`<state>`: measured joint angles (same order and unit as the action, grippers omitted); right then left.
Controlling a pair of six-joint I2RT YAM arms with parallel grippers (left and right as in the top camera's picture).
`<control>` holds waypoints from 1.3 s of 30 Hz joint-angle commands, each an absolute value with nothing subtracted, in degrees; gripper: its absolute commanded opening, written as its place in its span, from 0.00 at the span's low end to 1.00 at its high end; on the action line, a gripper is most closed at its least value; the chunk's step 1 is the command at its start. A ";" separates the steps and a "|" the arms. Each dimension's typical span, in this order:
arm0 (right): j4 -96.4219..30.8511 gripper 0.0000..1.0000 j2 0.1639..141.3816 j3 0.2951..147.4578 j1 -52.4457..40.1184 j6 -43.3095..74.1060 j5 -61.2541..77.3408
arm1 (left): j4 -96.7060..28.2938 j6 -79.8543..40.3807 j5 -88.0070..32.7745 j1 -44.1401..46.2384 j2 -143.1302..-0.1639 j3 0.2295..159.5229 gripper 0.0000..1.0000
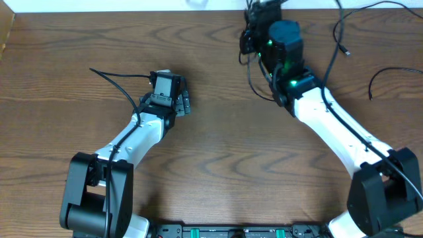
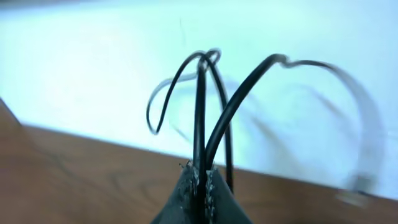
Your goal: Untangle cables
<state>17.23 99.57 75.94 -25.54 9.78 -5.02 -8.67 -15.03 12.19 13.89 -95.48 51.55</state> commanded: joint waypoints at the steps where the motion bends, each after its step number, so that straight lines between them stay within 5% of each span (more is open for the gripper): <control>1: 18.31 0.01 100.09 76.09 -24.51 18.39 -5.85 | -8.78 -15.33 13.13 13.67 -95.48 51.48 0.93; 22: 41.98 0.01 100.42 76.09 -23.97 33.85 5.10 | -8.78 -15.33 13.13 13.67 -95.48 51.48 0.94; 39: 12.01 0.01 102.52 76.07 -16.19 20.14 -5.67 | -8.75 -15.33 13.13 13.67 -95.48 51.48 0.94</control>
